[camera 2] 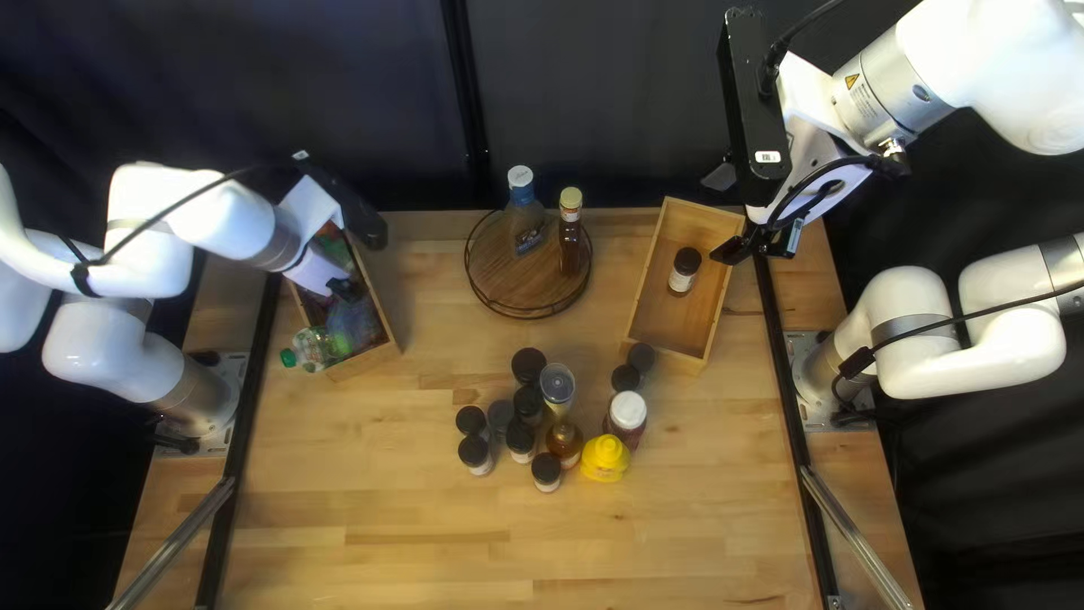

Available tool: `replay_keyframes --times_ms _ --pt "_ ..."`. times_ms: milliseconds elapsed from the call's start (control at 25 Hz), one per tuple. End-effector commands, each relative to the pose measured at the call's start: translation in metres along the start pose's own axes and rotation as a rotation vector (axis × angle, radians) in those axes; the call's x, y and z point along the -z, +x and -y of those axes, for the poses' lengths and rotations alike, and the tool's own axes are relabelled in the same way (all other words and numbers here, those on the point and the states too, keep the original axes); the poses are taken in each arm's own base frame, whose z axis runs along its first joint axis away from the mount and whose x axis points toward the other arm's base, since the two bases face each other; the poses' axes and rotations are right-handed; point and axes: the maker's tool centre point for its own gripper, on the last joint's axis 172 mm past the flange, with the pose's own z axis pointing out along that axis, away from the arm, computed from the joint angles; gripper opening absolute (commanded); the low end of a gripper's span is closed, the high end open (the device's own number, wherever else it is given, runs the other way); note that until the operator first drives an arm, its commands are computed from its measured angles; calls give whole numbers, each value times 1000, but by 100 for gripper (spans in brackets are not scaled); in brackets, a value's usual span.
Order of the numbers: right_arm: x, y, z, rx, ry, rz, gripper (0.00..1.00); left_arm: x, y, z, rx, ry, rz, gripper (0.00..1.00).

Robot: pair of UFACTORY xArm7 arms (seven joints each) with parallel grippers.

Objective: Separate condiments, baby food and spices and place it in 3 different racks/containers

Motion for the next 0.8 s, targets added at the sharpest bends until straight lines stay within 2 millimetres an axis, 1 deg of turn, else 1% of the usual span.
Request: replay_keyframes --times_ms 40,200,360,400,440,560,600,640,800 --pt "0 0 0 0 0 0 100 4 15 -28 -177 -110 33 100" --pt "0 0 0 0 0 0 100 11 18 -46 -315 -183 22 100" --pt "0 0 0 0 0 0 100 30 32 -84 -456 -246 -2 100" --pt "0 0 0 0 0 0 100 34 34 -88 -471 -252 -8 100" --pt "0 0 0 0 0 0 100 43 39 -94 -495 -262 -23 100" --pt "0 0 0 0 0 0 100 68 52 -101 -536 -278 -74 100" --pt "0 0 0 0 0 0 100 72 54 -102 -543 -279 -85 100" --pt "0 0 0 0 0 0 100 83 62 -104 -556 -278 -112 100" --pt "0 0 0 0 0 0 100 110 78 -102 -578 -269 -175 100"
